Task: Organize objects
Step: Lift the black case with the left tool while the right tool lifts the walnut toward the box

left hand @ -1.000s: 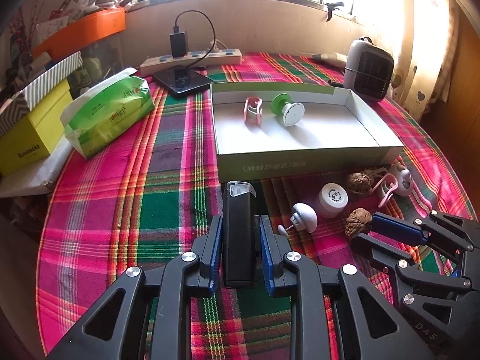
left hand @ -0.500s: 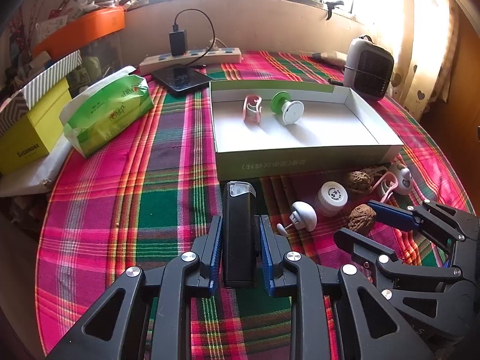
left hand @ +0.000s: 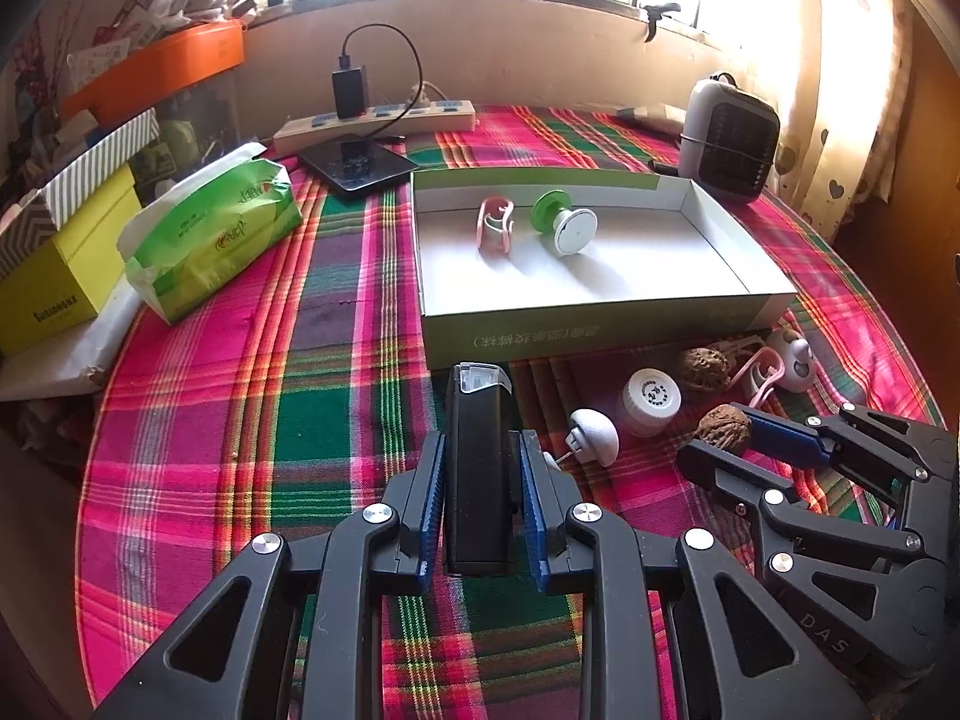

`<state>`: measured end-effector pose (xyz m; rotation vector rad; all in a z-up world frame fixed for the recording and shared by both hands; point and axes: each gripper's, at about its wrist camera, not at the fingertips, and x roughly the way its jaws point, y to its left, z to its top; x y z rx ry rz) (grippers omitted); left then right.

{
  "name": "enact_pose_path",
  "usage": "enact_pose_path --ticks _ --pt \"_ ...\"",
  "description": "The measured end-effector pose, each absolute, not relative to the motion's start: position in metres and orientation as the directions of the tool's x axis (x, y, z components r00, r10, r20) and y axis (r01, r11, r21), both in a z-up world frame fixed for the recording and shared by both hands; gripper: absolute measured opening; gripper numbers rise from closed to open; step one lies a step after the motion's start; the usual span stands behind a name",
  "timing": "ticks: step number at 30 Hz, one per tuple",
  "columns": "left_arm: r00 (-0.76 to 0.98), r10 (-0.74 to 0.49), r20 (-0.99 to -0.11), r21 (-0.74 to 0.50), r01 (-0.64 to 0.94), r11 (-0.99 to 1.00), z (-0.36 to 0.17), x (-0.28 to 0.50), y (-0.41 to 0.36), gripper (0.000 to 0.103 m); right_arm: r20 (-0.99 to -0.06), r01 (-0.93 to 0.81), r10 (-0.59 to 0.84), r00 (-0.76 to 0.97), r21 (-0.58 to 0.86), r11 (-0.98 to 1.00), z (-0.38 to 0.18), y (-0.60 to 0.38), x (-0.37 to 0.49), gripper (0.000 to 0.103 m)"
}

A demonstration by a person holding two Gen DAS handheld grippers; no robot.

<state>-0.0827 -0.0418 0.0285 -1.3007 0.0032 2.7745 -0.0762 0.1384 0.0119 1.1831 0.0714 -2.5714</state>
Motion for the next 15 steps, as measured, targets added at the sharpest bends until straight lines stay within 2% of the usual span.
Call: enact_pose_path --ticks 15 --pt "-0.647 0.099 -0.756 -0.056 -0.087 -0.995 0.054 -0.096 -0.042 0.021 -0.704 0.285 -0.277 -0.654 0.11 -0.952 0.04 0.148 -0.082 0.029"
